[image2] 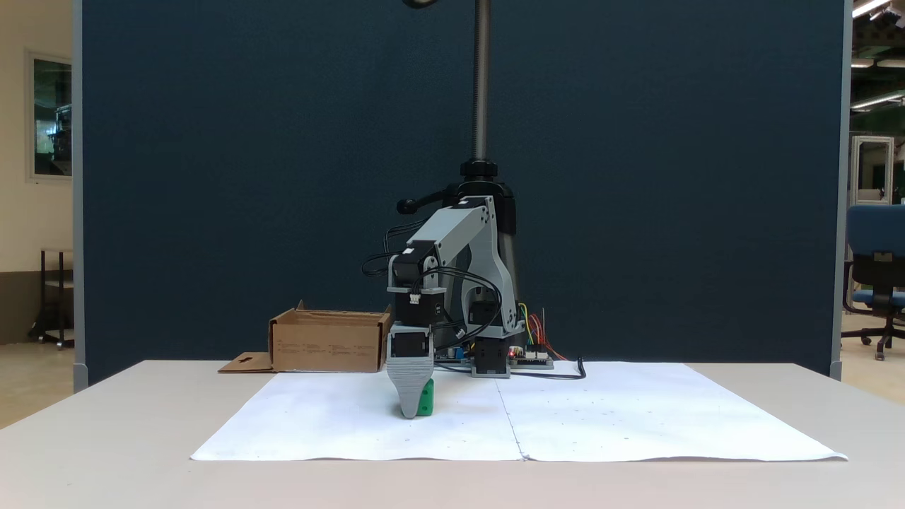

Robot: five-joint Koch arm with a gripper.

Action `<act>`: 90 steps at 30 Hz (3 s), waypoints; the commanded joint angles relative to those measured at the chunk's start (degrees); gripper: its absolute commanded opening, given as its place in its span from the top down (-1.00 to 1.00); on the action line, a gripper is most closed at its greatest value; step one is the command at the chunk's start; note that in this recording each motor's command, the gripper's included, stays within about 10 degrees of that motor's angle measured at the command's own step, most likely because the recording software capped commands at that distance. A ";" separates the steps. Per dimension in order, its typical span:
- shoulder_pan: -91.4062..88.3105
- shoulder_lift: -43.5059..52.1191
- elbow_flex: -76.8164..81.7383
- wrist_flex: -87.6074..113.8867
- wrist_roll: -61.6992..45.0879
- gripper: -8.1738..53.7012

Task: Grasp a green dice and put it in the bin.

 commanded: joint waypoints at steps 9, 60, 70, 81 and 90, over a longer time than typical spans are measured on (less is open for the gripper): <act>0.62 1.14 -1.85 -1.85 -3.43 0.33; 68.03 23.29 -22.94 15.56 7.47 0.33; 72.42 15.82 -22.94 14.94 3.69 0.33; 72.42 11.69 -18.63 14.06 4.22 -0.71; 70.49 12.74 -18.81 7.65 7.91 -0.68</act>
